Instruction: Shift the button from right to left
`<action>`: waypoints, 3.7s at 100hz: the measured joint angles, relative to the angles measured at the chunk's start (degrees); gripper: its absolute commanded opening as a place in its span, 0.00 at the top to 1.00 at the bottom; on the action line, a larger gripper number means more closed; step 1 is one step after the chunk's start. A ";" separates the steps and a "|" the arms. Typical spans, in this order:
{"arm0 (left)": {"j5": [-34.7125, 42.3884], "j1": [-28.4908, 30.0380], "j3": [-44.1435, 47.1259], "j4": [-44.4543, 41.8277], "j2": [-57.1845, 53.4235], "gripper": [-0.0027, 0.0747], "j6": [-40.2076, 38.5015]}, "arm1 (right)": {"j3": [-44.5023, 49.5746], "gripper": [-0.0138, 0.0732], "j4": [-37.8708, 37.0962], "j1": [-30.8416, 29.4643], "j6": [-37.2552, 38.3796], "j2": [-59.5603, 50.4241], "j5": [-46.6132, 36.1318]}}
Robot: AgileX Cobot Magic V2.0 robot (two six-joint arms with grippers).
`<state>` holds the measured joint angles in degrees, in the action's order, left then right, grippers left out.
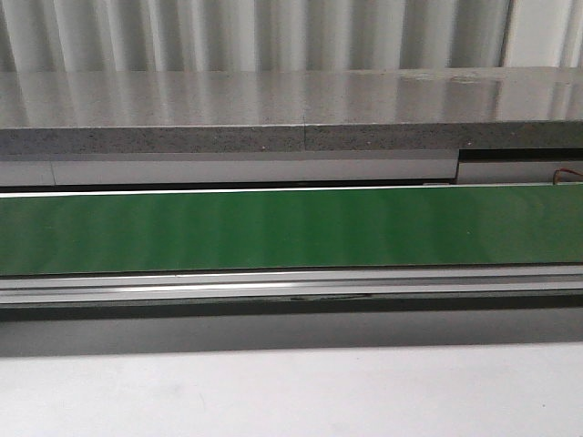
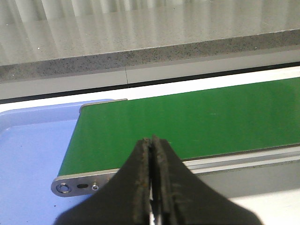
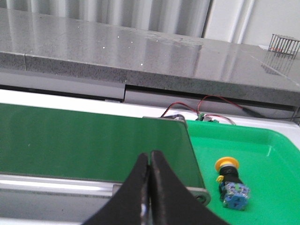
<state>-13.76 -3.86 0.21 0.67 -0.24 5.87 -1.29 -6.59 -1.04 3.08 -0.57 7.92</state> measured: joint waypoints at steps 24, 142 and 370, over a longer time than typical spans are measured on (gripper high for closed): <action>0.00 0.00 0.00 0.00 0.00 0.99 0.00 | -11.59 0.92 0.00 0.00 0.00 3.98 11.27; 0.00 0.00 0.00 0.00 0.00 0.99 0.00 | -41.24 0.28 6.59 -6.29 5.68 61.52 25.96; 0.00 0.00 0.00 0.00 0.00 0.99 0.00 | -65.26 0.70 8.08 -9.79 -2.36 92.50 43.06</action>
<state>-13.76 -3.86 0.21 0.67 -0.24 5.87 -66.56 1.49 -10.83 0.71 91.93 50.98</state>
